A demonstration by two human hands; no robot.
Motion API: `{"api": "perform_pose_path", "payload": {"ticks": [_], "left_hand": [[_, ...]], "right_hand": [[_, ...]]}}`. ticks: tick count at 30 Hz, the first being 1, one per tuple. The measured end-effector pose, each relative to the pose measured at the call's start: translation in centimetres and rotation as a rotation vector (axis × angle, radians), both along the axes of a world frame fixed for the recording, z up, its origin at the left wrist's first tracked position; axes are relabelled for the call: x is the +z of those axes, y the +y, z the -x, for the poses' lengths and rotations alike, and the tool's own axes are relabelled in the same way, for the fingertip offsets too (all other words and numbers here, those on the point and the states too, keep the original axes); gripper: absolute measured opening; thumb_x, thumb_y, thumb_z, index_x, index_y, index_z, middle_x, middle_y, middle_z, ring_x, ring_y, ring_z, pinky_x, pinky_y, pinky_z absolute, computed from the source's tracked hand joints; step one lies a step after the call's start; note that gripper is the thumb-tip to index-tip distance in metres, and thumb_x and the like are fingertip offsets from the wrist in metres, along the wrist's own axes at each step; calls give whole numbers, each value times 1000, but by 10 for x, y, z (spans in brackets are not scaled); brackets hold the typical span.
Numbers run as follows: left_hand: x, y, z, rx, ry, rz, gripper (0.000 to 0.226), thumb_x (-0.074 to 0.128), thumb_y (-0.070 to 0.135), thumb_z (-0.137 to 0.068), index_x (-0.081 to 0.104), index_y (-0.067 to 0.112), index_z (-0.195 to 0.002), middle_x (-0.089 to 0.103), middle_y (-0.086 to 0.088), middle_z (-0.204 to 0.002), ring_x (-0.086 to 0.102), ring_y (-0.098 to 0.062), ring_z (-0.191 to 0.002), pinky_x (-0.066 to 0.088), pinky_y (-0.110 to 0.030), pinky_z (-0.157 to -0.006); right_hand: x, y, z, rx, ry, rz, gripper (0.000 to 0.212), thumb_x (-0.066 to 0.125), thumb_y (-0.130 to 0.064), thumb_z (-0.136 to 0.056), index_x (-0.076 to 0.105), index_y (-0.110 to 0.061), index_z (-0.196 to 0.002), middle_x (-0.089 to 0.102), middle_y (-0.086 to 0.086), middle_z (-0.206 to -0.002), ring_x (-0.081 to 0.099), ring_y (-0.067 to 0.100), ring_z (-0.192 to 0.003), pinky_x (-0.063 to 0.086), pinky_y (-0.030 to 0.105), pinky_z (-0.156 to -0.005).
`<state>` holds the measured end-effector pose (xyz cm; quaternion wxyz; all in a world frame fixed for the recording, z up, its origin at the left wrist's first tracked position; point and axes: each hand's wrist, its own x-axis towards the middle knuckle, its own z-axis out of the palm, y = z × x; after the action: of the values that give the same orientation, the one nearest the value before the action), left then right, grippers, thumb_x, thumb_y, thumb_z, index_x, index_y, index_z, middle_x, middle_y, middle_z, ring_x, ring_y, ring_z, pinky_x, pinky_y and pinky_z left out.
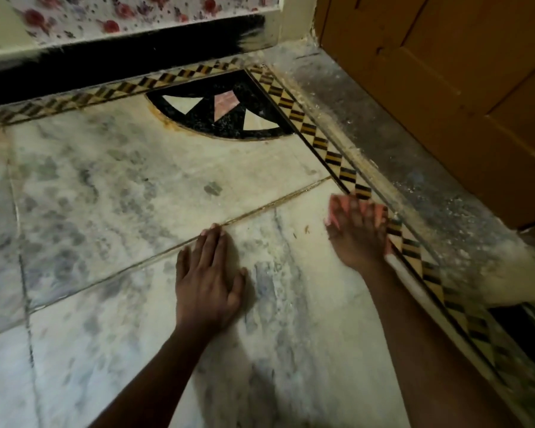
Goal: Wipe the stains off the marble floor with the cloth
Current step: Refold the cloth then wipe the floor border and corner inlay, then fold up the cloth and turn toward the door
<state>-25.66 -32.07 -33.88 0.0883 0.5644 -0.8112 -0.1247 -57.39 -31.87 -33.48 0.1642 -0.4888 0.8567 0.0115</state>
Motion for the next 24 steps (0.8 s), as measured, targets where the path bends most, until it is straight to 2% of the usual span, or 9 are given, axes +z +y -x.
{"api": "perform_pose_path", "payload": {"ticks": [4, 9, 13, 14, 16, 18, 20, 22, 24], "left_hand": [[3, 24, -6, 194, -17, -29, 82, 22, 71, -98, 15, 29, -168, 2, -1, -177, 2, -24, -164, 9, -54, -130], [-3, 44, -8, 168, 37, -39, 82, 17, 72, -99, -4, 31, -167, -15, -1, -176, -16, -23, -163, -8, -48, -131], [-1, 46, -22, 80, 140, -56, 82, 22, 69, -97, 11, 28, -168, -7, 1, -177, -7, -18, -164, 0, -38, -132], [0, 49, -26, 43, 172, -69, 82, 23, 68, -97, 16, 27, -167, -3, 2, -176, -3, -18, -163, 1, -35, -132], [4, 58, -37, -29, 236, -94, 82, 26, 68, -95, 23, 27, -165, 3, 5, -175, 3, -15, -163, -3, -24, -129], [7, 65, -48, -83, 318, -164, 79, 31, 68, -94, 28, 31, -164, 10, 12, -174, 6, -7, -162, 0, -20, -129], [12, 71, -53, -76, 473, -244, 71, 40, 63, -94, 37, 35, -159, 23, 18, -171, 17, 1, -159, 18, -29, -131], [23, 76, -53, 16, 658, -290, 62, 49, 54, -93, 47, 36, -152, 40, 20, -163, 34, 4, -151, 33, -34, -126], [37, 78, -48, 130, 797, -307, 52, 55, 47, -95, 56, 35, -145, 56, 19, -151, 52, 5, -139, 46, -35, -118]], "right_hand": [[-10, 92, -29, 235, 81, 174, 61, 9, -66, -105, -14, -57, -160, -10, -8, -177, -6, 26, -164, 6, 57, -129], [-1, 77, 7, -375, 9, 84, 61, 12, -62, -108, -1, -49, -166, -5, 0, -179, -6, 30, -164, -5, 59, -130], [12, 44, -25, -213, 19, 159, 57, 27, -47, -112, 9, -45, -167, 5, 1, -179, -1, 30, -164, -2, 57, -130], [9, 44, -37, -129, -45, 235, 56, 32, -43, -112, 17, -46, -165, 14, 2, -178, 5, 31, -164, 5, 57, -131], [9, 51, -69, -82, -355, 409, 48, 42, -46, -109, 40, -49, -156, 39, 8, -168, 32, 35, -155, 36, 53, -122], [26, 64, -109, -170, -740, 574, 35, 45, -52, -108, 56, -49, -141, 55, 6, -153, 55, 29, -138, 58, 27, -91], [42, 73, -139, -218, -1010, 611, 30, 41, -41, -113, 63, -44, -133, 63, -7, -146, 58, 15, -137, 52, 9, -88], [56, 78, -157, -276, -1146, 659, 32, 39, -37, -113, 67, -43, -128, 64, -14, -142, 59, 8, -134, 47, 17, -103], [69, 80, -169, -431, -1230, 685, 29, 44, -38, -111, 66, -37, -129, 65, -6, -139, 60, 14, -129, 47, 30, -109]]}}
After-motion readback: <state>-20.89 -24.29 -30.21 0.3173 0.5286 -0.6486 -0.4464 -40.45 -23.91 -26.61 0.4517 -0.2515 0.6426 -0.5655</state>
